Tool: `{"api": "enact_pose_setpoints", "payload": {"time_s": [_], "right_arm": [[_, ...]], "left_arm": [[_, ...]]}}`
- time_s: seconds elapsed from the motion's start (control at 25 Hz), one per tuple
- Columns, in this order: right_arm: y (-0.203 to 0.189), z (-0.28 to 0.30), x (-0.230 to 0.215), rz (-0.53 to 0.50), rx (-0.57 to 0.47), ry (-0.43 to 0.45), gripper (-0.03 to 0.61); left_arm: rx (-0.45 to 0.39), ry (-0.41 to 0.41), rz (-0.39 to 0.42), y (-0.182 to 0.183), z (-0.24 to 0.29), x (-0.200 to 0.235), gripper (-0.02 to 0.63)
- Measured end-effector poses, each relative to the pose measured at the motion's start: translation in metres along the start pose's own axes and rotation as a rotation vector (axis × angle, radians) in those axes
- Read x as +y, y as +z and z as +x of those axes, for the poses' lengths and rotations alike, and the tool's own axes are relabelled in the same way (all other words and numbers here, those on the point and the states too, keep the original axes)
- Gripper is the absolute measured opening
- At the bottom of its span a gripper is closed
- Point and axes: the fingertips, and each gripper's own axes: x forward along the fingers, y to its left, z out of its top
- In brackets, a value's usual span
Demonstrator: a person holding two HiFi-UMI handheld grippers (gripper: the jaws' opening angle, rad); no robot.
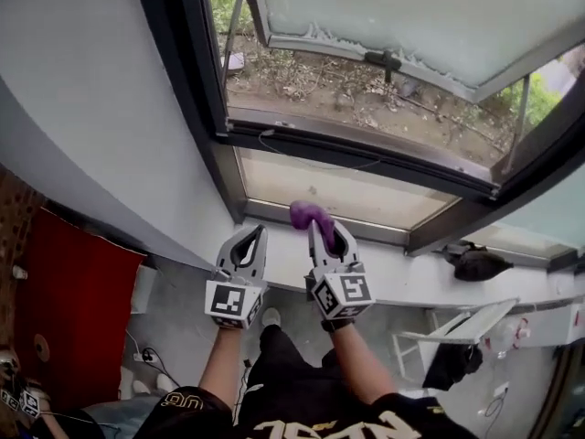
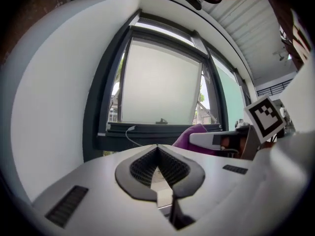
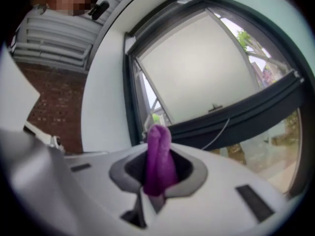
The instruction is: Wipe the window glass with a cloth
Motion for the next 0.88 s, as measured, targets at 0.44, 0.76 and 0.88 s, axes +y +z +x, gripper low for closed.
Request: {"api": "enact_pose_setpoints", "payload": {"time_s": [0.44, 0.76, 0.88], "right_arm": [[-0.118, 0.237, 0.007, 0.031, -0.023, 0.259, 0.077], [-0.152, 0.341, 0.013, 0.175, -0.148, 0.205, 0.077], [-0.146, 0.332, -0.019, 0.201, -0.190, 0.139, 0.077]], "left_arm": [[0.016, 0.219, -0.050, -0.109, 0.050, 0.127, 0.009], [0.102, 0.214, 0.006, -0.138, 0.046, 0.159, 0.009], [0.119, 0.204, 0.009, -0.141, 0.054, 0.156, 0.009]]}}
